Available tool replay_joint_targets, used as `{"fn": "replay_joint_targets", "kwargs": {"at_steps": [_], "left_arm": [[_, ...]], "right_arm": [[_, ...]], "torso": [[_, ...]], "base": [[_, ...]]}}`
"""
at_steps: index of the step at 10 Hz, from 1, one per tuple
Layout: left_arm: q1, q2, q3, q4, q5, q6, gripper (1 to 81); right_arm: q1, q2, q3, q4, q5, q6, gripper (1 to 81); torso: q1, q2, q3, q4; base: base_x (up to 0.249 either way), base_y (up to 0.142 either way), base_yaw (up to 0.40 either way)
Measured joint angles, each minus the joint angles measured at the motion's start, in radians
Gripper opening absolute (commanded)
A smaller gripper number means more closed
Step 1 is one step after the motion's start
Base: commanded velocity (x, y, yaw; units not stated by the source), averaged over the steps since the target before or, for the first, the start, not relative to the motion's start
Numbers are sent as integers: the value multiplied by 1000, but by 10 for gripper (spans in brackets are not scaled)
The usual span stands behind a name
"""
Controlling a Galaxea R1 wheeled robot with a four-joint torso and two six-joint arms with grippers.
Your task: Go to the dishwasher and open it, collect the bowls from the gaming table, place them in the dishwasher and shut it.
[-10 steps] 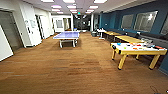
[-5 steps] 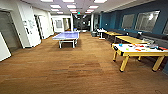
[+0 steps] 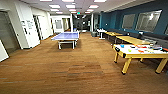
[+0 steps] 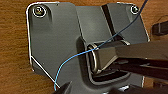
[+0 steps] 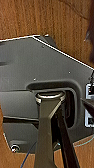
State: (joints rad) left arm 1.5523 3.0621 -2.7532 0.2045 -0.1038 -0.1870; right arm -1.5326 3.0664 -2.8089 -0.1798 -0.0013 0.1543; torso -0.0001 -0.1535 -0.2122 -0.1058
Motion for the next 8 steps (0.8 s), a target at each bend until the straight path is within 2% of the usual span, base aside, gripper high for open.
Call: {"fn": "replay_joint_targets", "kwargs": {"at_steps": [8], "left_arm": [[0,11,1,0,0,0,811]], "right_arm": [[-3,1,-1,0,0,0,811]], "torso": [[0,0,0,0]], "base": [[240,0,0]]}}
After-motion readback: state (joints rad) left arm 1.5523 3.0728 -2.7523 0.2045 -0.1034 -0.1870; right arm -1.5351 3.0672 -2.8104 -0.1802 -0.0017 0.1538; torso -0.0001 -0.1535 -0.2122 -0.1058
